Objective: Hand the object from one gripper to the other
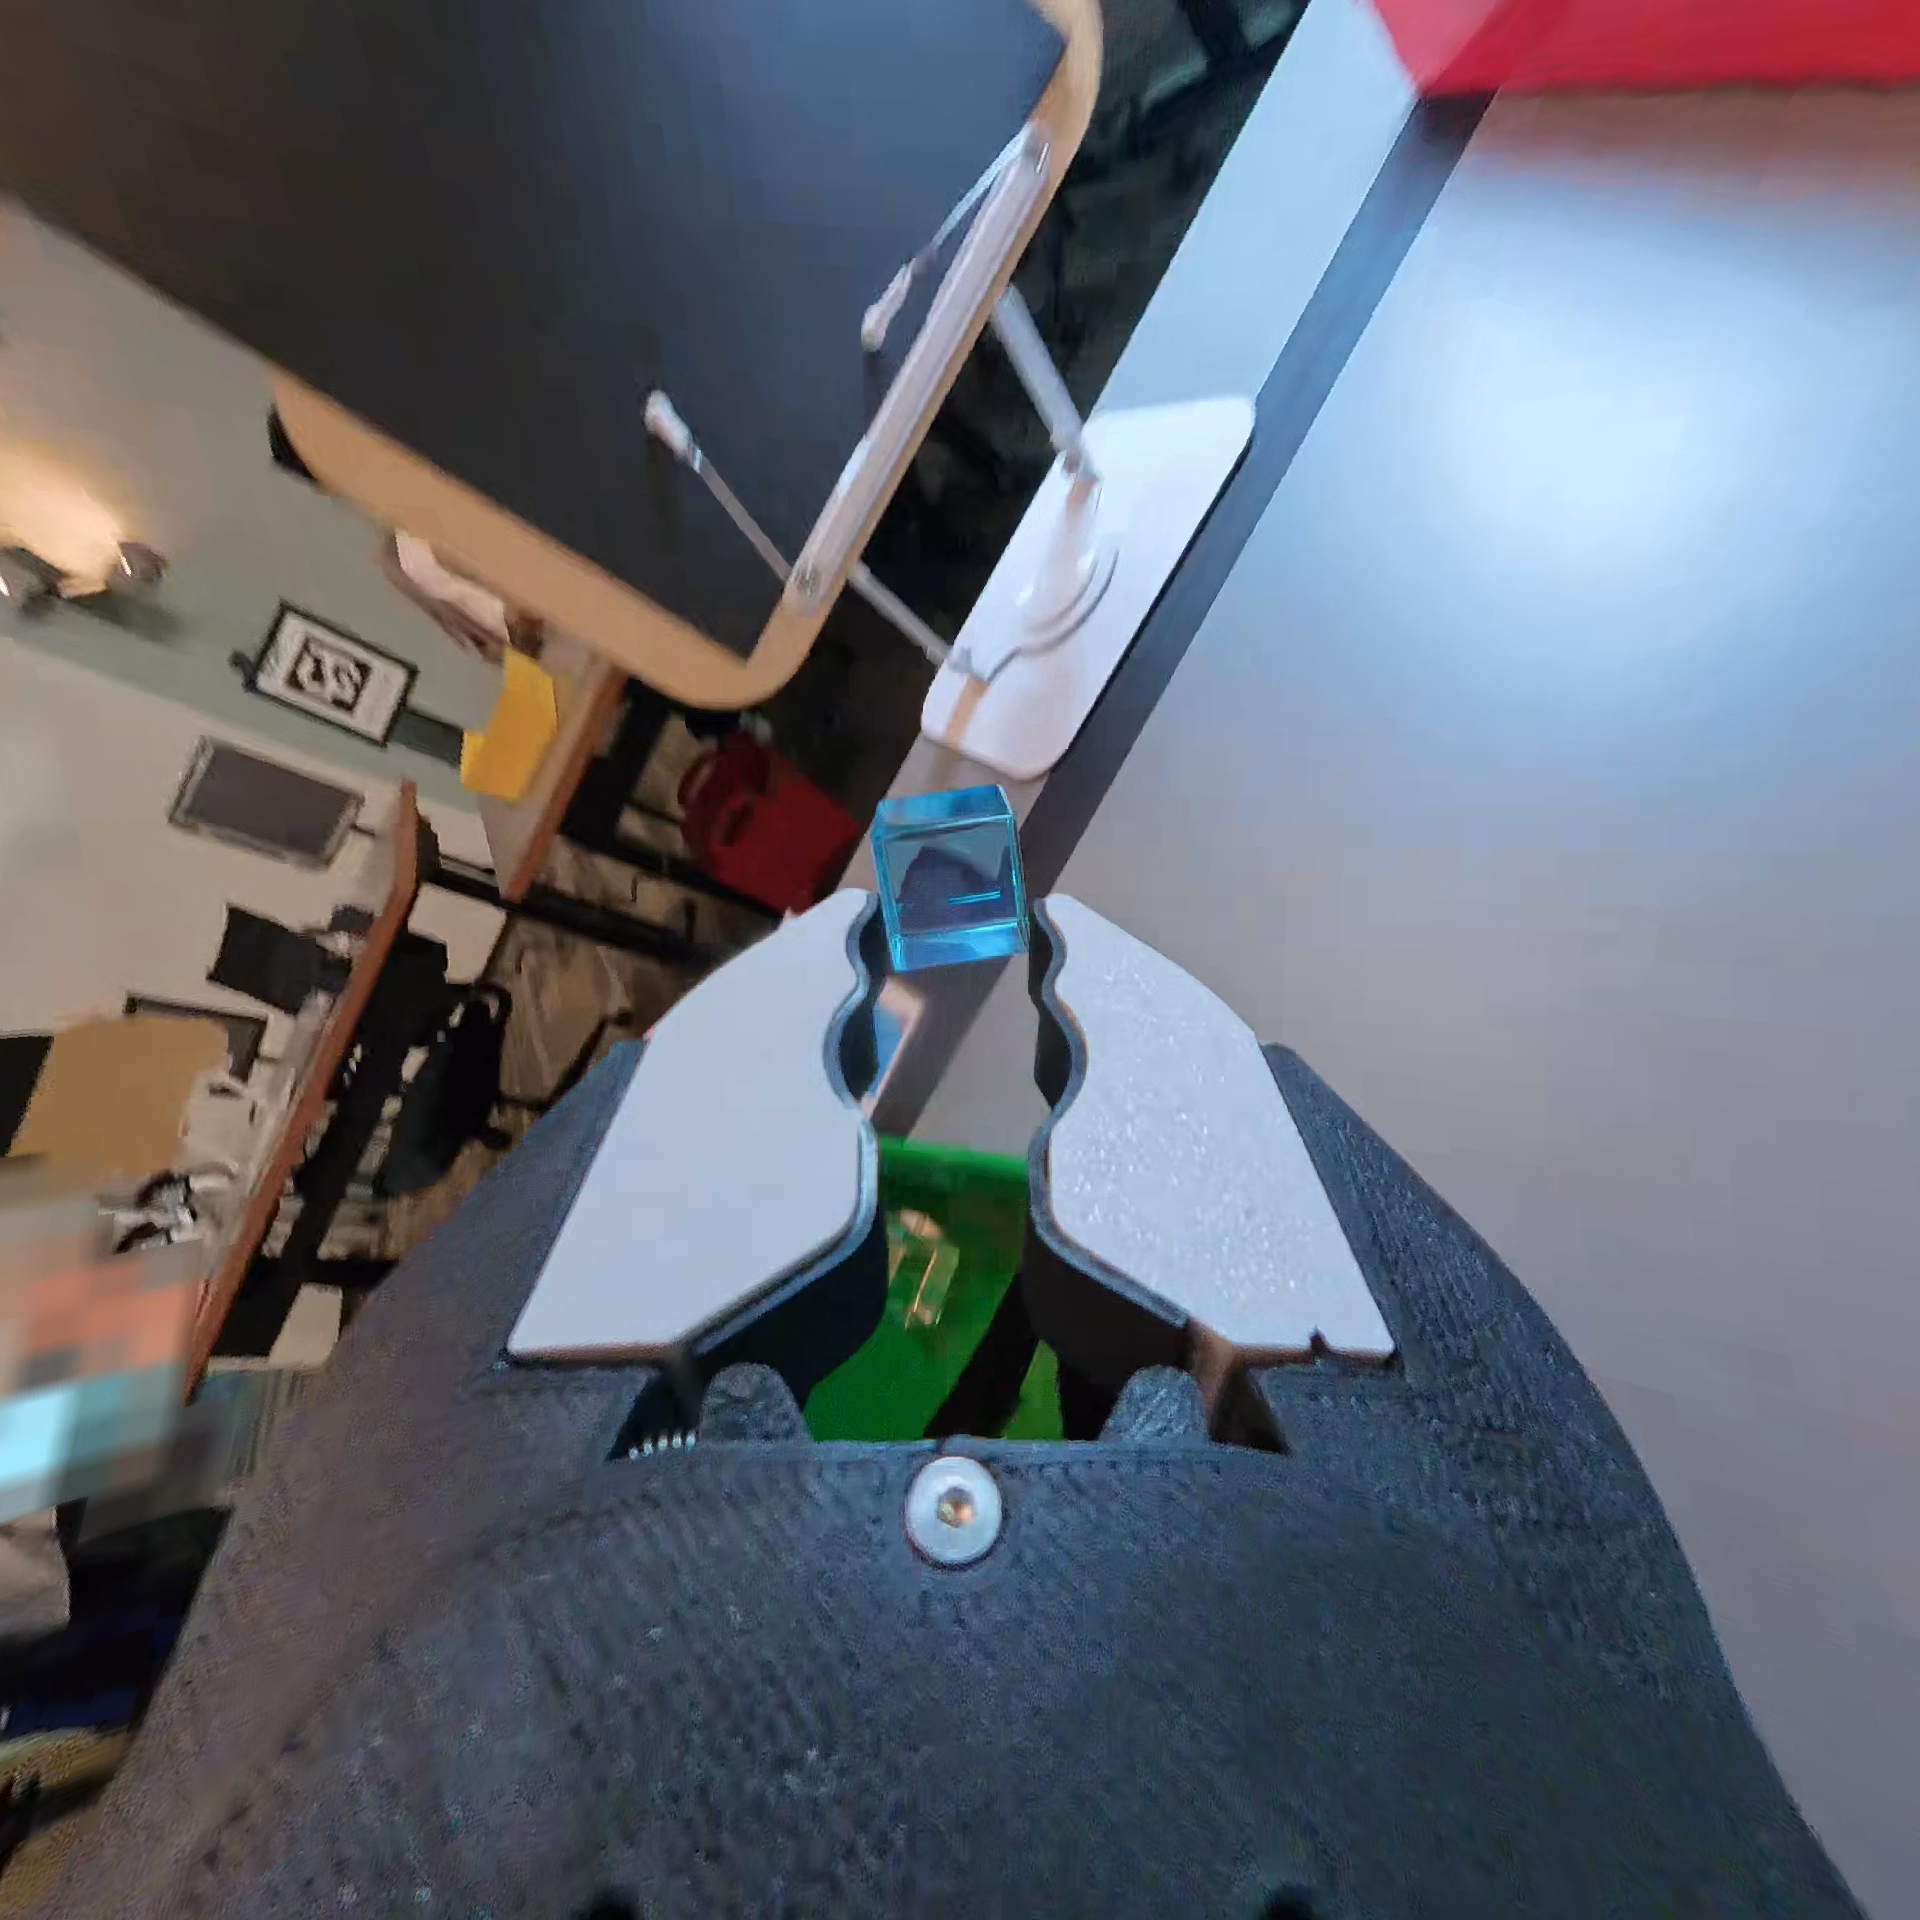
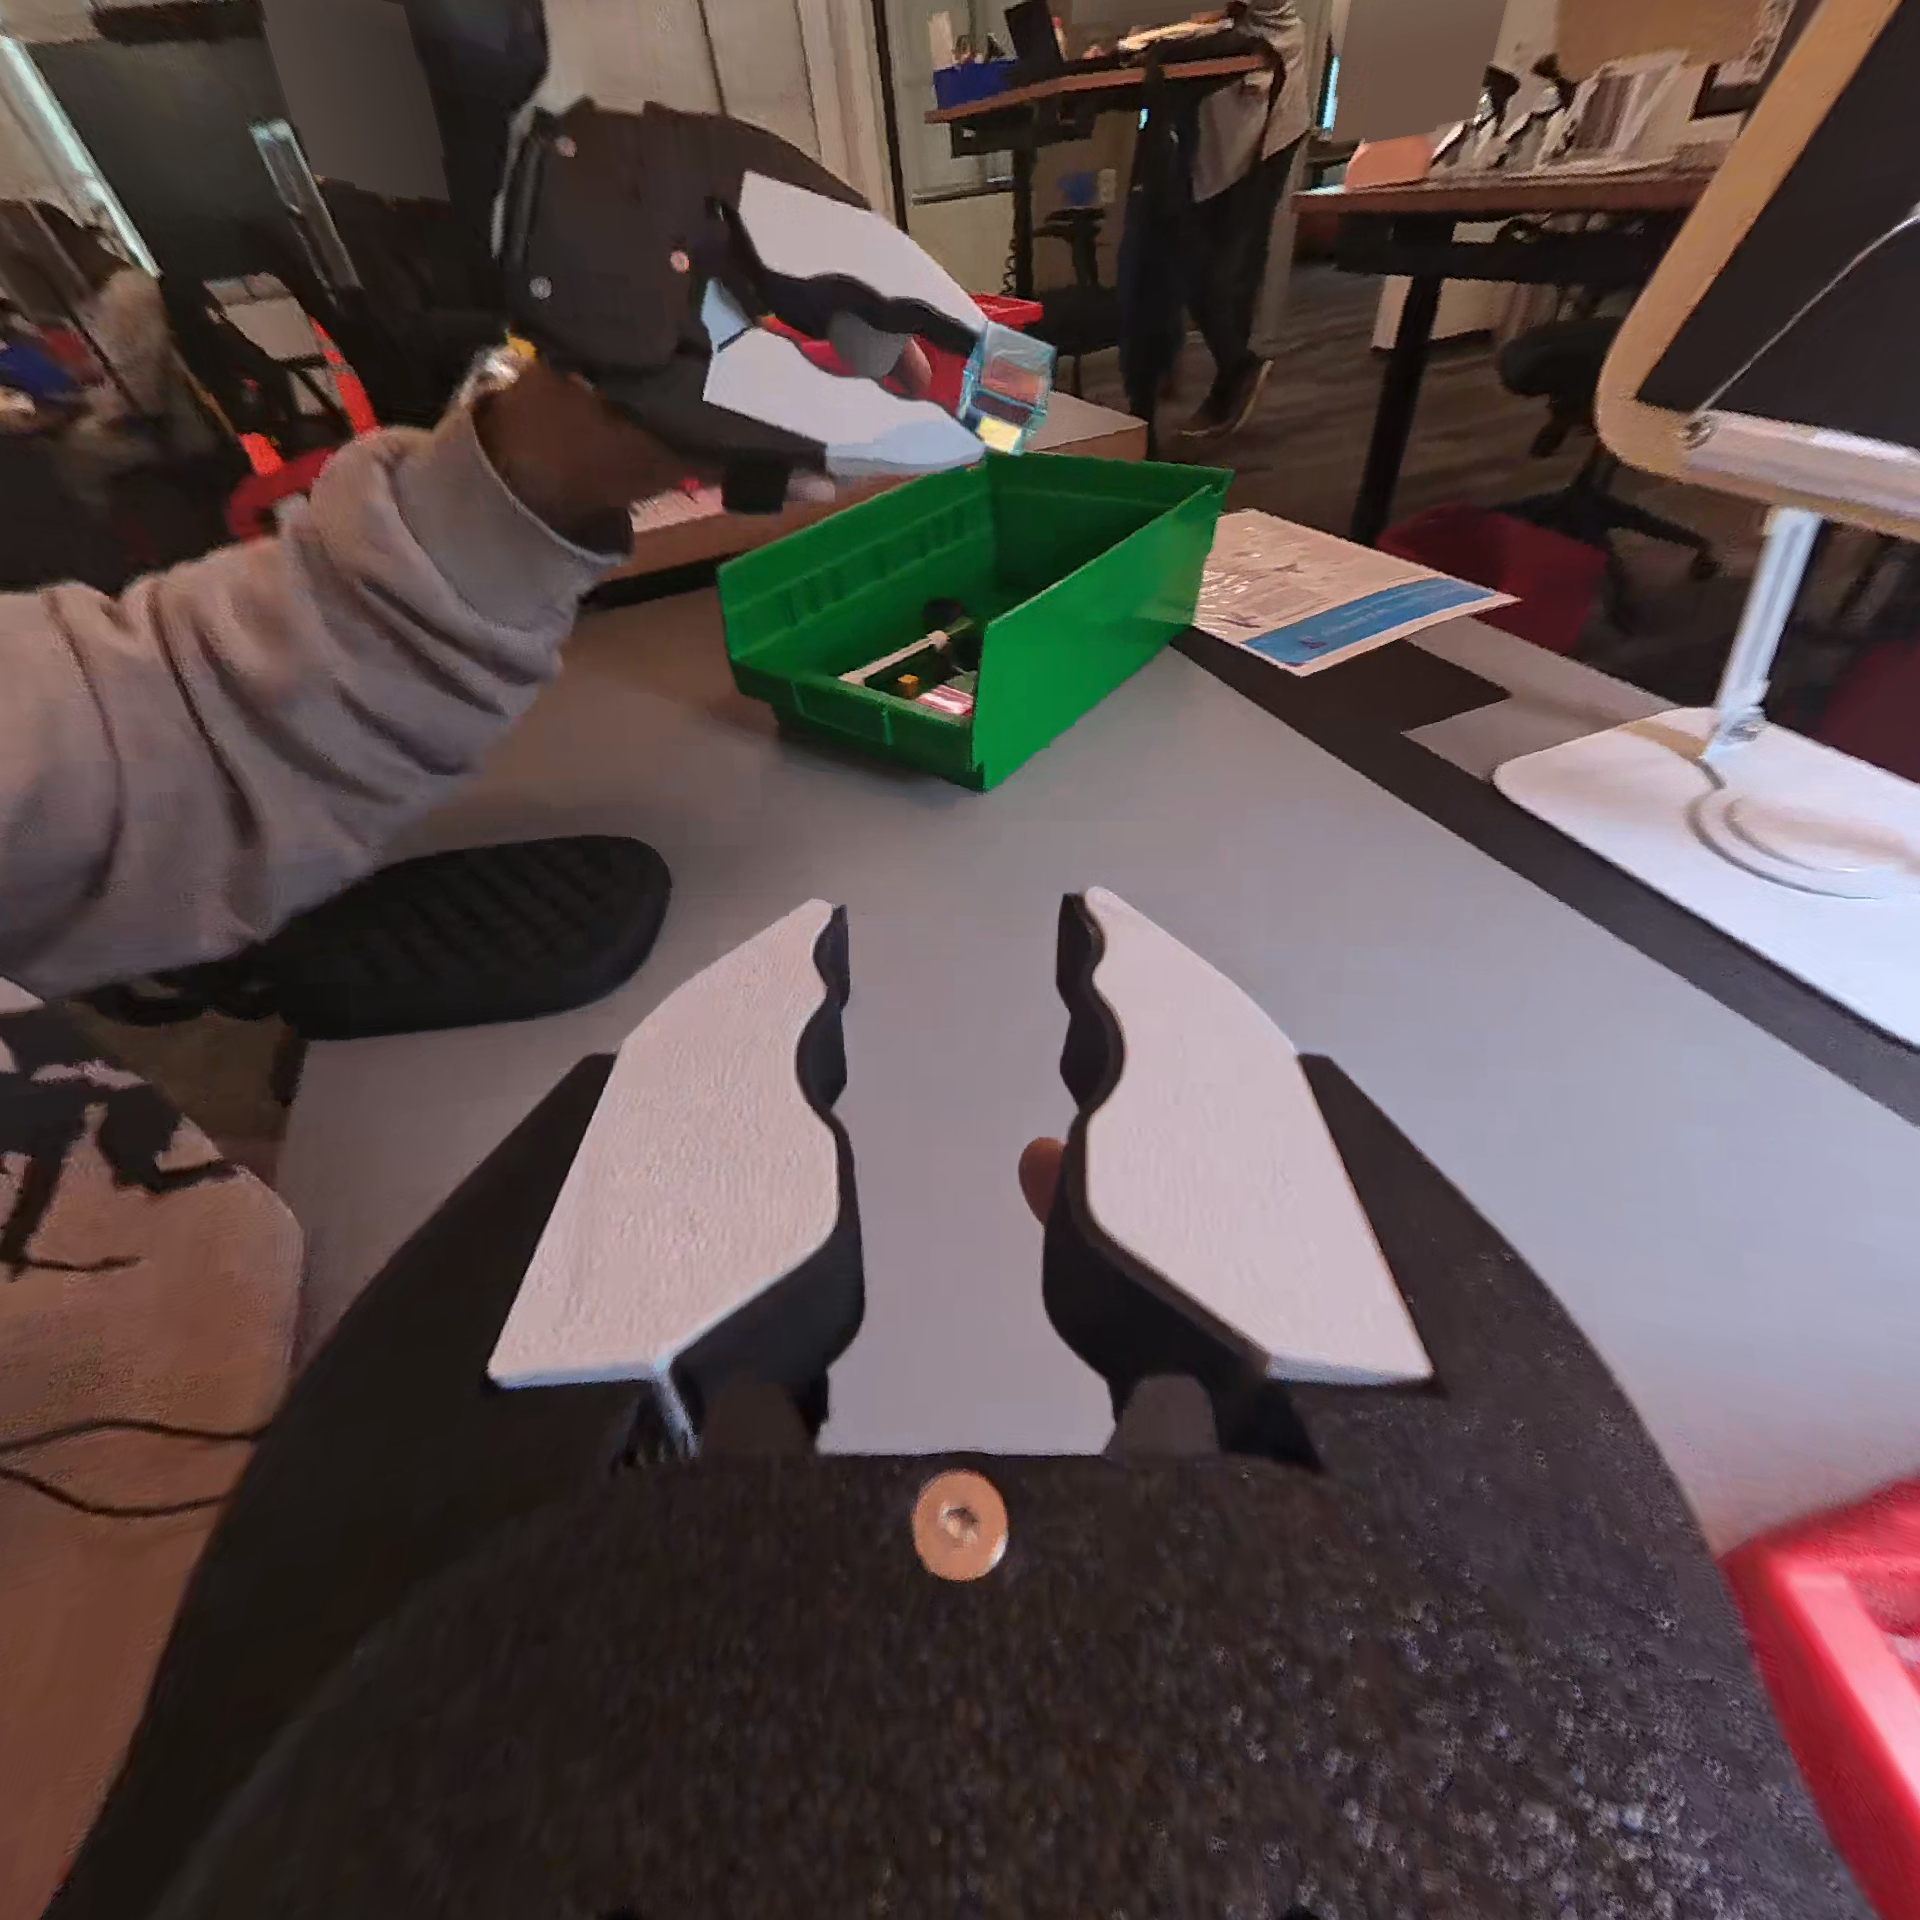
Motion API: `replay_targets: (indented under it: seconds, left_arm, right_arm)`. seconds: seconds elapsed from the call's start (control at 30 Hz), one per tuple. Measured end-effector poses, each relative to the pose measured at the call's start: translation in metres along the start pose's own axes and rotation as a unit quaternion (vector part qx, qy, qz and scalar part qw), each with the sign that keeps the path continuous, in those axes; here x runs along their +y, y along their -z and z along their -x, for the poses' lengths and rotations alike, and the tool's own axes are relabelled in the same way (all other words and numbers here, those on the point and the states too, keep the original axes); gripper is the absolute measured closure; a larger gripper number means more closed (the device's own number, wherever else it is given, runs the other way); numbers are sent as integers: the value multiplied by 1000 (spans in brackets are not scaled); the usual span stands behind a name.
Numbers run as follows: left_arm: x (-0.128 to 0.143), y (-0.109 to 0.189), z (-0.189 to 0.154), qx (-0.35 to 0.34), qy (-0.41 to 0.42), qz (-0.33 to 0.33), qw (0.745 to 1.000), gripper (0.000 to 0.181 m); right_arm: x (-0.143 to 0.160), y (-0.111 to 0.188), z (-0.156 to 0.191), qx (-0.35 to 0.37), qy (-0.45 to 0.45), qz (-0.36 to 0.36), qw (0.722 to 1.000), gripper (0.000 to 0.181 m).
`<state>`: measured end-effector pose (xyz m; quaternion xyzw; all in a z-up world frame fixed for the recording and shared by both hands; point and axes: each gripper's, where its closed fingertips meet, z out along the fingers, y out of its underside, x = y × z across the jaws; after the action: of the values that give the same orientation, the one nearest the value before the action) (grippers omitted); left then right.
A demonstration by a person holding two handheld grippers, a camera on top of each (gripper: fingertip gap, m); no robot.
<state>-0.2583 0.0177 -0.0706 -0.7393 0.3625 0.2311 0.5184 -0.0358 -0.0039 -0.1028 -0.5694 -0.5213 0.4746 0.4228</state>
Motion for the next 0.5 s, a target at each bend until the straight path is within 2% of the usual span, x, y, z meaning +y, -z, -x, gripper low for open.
replay_targets:
  seconds: [0.03,0.13,0.23,0.4,0.5]
  left_arm:
    - [-16,-1,-10,-1,-11,-18,1000,155]
    - [-52,-11,-37,-21,-63,-49,997,156]
    - [-75,-25,-65,-21,-102,-61,993,155]
    - [-98,-46,-101,-5,-142,-72,987,155]
    - [-106,-54,-120,8,-166,-78,983,155]
  right_arm:
    - [-3,-8,1,-9,-20,-3,1000,140]
    - [-14,-29,-9,-17,-72,-28,997,132]
    - [-22,-44,-29,-21,-140,-52,989,120]
    - [-11,-60,-60,24,-114,-33,993,115]
    - [-8,-64,-57,-6,-133,-42,990,119]
